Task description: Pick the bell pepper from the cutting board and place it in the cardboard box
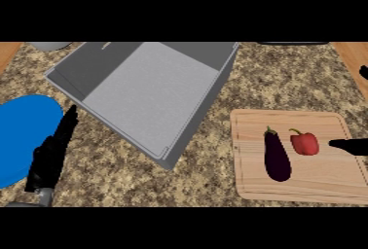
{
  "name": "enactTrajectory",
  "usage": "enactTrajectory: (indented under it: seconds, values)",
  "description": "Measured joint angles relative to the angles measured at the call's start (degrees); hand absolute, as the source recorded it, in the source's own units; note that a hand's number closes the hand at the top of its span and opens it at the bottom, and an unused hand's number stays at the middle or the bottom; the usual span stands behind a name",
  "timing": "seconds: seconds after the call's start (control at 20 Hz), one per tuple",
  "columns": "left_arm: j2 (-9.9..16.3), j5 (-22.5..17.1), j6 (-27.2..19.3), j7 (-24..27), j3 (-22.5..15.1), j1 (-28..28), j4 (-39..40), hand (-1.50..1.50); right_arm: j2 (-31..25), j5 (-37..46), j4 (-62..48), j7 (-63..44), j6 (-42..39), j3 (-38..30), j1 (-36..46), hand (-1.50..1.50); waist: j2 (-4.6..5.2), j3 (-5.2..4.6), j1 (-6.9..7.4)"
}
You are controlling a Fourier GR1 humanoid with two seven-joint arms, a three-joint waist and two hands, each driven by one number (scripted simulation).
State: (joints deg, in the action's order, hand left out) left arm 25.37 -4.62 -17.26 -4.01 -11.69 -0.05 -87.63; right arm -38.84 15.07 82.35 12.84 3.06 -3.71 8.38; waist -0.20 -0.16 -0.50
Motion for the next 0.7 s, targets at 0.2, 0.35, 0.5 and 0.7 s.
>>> enactTrajectory:
  seconds: [0.2, 0.35, 0.5, 0.7]
  values:
    - [0.03, 0.08, 0.24, 0.17, 0.18, 0.56, -0.05, 0.00, -6.68, 4.39, 4.30, -9.31, -7.88, 4.35, -1.08, -1.50, -0.09, -0.09, 0.07]
    - [-0.66, 0.97, -0.25, 0.00, -0.19, 0.25, 0.16, 0.00, -8.99, 5.97, 8.31, -16.02, -13.56, 7.50, -1.98, -1.50, -0.05, -0.05, 0.04]
    - [-0.69, 1.06, 0.17, -0.26, 0.41, 0.26, -0.17, 0.00, -8.85, 6.41, 13.50, -23.60, -18.29, 9.98, -2.30, -1.50, -0.01, 0.01, 0.18]
    - [-1.84, 1.71, 1.23, 0.18, 1.12, -0.31, 0.86, 0.00, -6.12, 8.70, 18.08, -32.20, -21.76, 12.01, -2.14, -1.50, 0.09, 0.08, 0.35]
